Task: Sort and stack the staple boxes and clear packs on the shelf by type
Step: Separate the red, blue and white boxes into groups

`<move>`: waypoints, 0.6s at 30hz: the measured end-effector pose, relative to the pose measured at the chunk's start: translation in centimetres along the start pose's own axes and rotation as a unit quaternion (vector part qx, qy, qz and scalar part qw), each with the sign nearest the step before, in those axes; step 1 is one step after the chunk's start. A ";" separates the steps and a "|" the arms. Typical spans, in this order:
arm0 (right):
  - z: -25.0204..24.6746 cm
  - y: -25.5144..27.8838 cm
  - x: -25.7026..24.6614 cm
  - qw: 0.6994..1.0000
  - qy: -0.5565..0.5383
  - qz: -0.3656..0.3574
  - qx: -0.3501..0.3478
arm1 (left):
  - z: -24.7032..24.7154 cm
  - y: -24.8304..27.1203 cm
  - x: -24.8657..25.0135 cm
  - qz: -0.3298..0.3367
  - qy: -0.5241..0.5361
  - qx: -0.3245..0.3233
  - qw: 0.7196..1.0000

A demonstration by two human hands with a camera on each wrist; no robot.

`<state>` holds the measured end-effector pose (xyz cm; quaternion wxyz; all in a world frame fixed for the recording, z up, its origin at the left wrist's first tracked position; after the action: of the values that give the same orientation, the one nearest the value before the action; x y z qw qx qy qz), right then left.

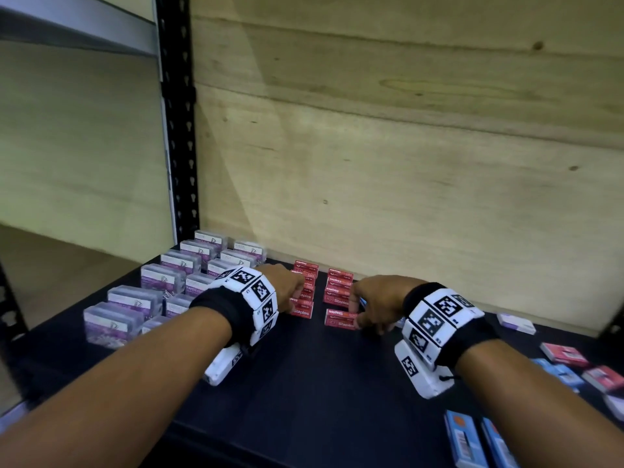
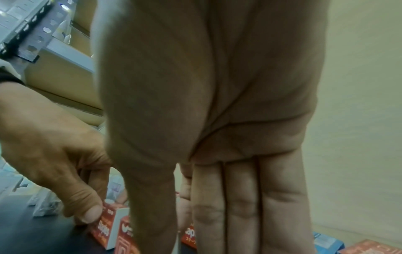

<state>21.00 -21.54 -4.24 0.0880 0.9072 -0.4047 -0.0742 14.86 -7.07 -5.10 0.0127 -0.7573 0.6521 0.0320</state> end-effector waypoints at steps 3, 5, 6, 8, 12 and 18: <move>0.0 -0.2 0.0 1.000 -0.024 0.010 -0.013 | -0.1 -0.2 0.1 0.001 -0.005 -0.003 1.000; 0.1 -0.5 -0.1 0.999 -0.043 0.017 -0.026 | -0.1 -0.3 0.1 0.001 -0.005 -0.003 1.000; 0.2 -0.7 -0.1 0.998 -0.050 0.020 -0.030 | -0.2 -0.4 0.1 0.002 -0.002 -0.002 1.000; 0.2 -0.9 0.0 0.997 -0.060 0.023 -0.034 | -0.2 -0.4 0.1 0.003 0.002 -0.003 1.000; 0.4 -1.3 0.0 0.997 -0.067 0.024 -0.034 | -0.2 -0.5 0.1 0.009 0.001 -0.002 1.000; 0.7 -1.7 0.1 0.996 -0.082 0.030 -0.036 | -0.2 -0.7 0.4 0.022 -0.013 0.011 1.000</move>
<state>22.17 -20.56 -5.26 0.0897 0.8816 -0.4348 -0.1603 15.64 -7.39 -4.91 0.0284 -0.7419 0.6690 0.0350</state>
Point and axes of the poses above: each hand's wrist, its own y-axis away from the middle knuckle, its own z-axis out of the palm, x = y × z, the point moved 6 cm from there along -y, towards the middle knuckle, and after that the axes turned 11 degrees about x, right-handed, at the moved point
